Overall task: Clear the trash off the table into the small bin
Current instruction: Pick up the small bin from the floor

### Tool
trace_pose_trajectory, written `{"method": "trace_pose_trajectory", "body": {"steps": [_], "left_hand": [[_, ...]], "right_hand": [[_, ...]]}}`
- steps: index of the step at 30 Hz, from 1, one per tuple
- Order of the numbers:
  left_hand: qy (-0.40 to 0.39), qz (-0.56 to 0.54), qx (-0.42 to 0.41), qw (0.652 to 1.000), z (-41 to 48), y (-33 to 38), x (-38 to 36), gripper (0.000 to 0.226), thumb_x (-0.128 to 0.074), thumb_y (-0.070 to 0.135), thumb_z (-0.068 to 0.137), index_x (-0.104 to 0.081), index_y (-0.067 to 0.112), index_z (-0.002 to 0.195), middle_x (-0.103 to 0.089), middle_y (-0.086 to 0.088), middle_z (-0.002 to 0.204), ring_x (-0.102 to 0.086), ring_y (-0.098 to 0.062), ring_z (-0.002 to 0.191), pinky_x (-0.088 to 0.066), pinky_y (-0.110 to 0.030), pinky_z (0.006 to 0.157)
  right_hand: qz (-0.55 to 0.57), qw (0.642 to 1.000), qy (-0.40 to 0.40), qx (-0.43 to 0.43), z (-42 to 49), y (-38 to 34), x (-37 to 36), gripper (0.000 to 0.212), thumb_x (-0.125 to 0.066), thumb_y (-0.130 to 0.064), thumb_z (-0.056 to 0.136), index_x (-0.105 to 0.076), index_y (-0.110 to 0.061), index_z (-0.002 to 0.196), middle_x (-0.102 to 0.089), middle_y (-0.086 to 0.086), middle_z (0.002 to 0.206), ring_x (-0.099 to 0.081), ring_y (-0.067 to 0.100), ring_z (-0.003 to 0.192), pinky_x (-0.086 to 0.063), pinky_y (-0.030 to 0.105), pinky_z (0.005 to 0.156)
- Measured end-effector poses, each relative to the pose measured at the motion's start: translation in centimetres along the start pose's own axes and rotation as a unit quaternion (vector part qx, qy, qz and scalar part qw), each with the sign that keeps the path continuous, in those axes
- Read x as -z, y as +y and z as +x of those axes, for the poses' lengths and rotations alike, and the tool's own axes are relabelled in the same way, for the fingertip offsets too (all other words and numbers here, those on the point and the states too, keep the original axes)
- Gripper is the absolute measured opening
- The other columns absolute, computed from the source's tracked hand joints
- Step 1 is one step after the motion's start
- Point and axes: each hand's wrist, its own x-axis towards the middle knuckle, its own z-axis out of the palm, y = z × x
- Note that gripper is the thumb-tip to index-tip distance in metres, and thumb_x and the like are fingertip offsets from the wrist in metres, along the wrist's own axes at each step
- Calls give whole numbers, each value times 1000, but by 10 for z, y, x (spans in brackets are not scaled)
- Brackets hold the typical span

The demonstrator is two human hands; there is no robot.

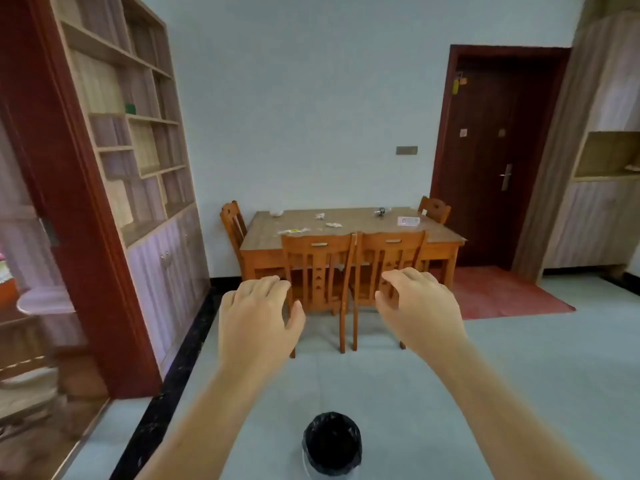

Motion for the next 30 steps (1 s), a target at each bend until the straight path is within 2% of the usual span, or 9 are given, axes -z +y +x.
{"method": "trace_pose_trajectory", "body": {"steps": [2,6,14,17,24,30], "left_hand": [[10,-27,14,999,15,3,-29,35,-61,27,85,-65,10,114,-65,-9,122,-55,-30,116,-36,-44,97],[-19,-49,62,997,29,-1,-89,31,-66,19,81,-67,4,108,-67,-14,117,-58,-35,111,-37,-46,93],[-72,-31,69,995,45,-40,-200,27,-60,19,70,-68,1,89,-72,-16,93,-66,-38,82,-48,-47,73],[-99,-36,71,992,61,-66,-247,27,-60,18,72,-68,0,91,-72,-17,96,-67,-37,85,-49,-47,74],[-188,-58,60,979,99,-128,-380,27,-69,10,75,-67,-2,99,-70,-18,104,-64,-37,96,-47,-48,81],[-253,-73,85,961,87,-160,-501,26,-71,7,72,-69,0,96,-71,-18,100,-66,-38,92,-49,-48,77]], "right_hand": [[16,1000,1,-4,15,24,-24,31,-47,-32,86,-57,-17,111,-63,1,112,-54,23,102,-43,36,85],[14,998,-62,-10,38,64,-76,35,-44,-33,87,-54,-16,116,-60,2,120,-51,24,110,-42,37,89],[8,988,-153,-11,82,100,-189,37,-45,-32,88,-52,-13,119,-59,3,123,-50,26,112,-38,37,93],[2,985,-170,-19,101,103,-240,36,-48,-29,87,-55,-12,117,-60,5,122,-51,28,112,-38,39,93],[30,982,-179,-51,140,99,-375,25,-64,-17,78,-64,-4,100,-68,13,106,-61,34,100,-47,45,86],[45,972,-211,-91,135,127,-494,23,-68,-14,75,-66,-3,95,-70,15,101,-64,35,95,-49,46,81]]}}
